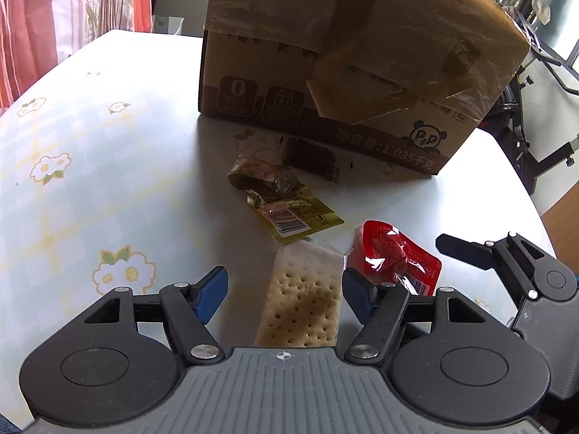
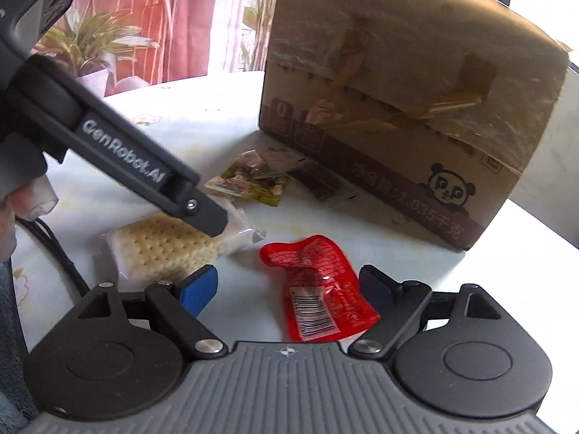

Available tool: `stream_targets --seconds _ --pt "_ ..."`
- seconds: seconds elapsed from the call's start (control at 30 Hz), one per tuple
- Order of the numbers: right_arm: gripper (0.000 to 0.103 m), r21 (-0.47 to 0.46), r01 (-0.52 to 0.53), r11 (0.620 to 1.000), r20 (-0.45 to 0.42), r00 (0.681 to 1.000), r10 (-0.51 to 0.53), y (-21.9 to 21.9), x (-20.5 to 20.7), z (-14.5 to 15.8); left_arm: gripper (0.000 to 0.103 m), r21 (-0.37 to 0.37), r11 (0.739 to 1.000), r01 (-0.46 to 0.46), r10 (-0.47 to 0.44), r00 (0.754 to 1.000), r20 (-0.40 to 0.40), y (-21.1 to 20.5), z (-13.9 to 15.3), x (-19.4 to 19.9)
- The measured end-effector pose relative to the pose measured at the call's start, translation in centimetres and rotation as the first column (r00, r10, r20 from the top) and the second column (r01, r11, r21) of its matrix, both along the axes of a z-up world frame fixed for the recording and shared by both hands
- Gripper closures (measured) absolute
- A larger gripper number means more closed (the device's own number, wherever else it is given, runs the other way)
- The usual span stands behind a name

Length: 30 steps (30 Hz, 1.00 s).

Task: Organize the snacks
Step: 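Grasp the cracker pack with the left tool while the right tool grasps the red packet, then lift the cracker pack and red packet and carry both over the box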

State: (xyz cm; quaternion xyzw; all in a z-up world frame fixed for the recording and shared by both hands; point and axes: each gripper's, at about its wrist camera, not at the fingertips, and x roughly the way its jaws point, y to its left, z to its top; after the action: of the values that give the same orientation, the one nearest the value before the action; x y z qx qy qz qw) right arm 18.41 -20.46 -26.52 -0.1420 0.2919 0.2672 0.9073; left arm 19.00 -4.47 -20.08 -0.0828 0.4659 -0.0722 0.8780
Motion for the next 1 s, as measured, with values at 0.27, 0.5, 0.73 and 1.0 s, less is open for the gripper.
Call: stream_targets --seconds 0.27,0.5,0.73,1.0 --pt "0.018 0.040 -0.002 0.999 -0.027 1.000 0.003 -2.7 2.2 -0.3 0.032 0.106 0.990 0.095 -0.096 0.995 -0.001 -1.4 -0.4 -0.8" --pt "0.030 0.090 -0.036 0.995 -0.073 0.996 0.043 -2.1 3.7 -0.6 0.055 0.172 0.978 0.121 -0.127 0.992 0.023 -1.5 -0.6 -1.0" --pt "0.044 0.125 -0.046 0.991 -0.061 0.997 0.054 -1.5 3.4 -1.0 0.055 0.156 0.981 0.114 -0.119 0.992 0.027 -1.4 -0.5 -1.0" --pt "0.053 0.210 0.018 0.977 0.009 1.000 -0.021 -3.3 2.1 -0.7 0.055 0.131 0.989 0.066 -0.071 0.997 0.030 -0.4 0.3 -1.2"
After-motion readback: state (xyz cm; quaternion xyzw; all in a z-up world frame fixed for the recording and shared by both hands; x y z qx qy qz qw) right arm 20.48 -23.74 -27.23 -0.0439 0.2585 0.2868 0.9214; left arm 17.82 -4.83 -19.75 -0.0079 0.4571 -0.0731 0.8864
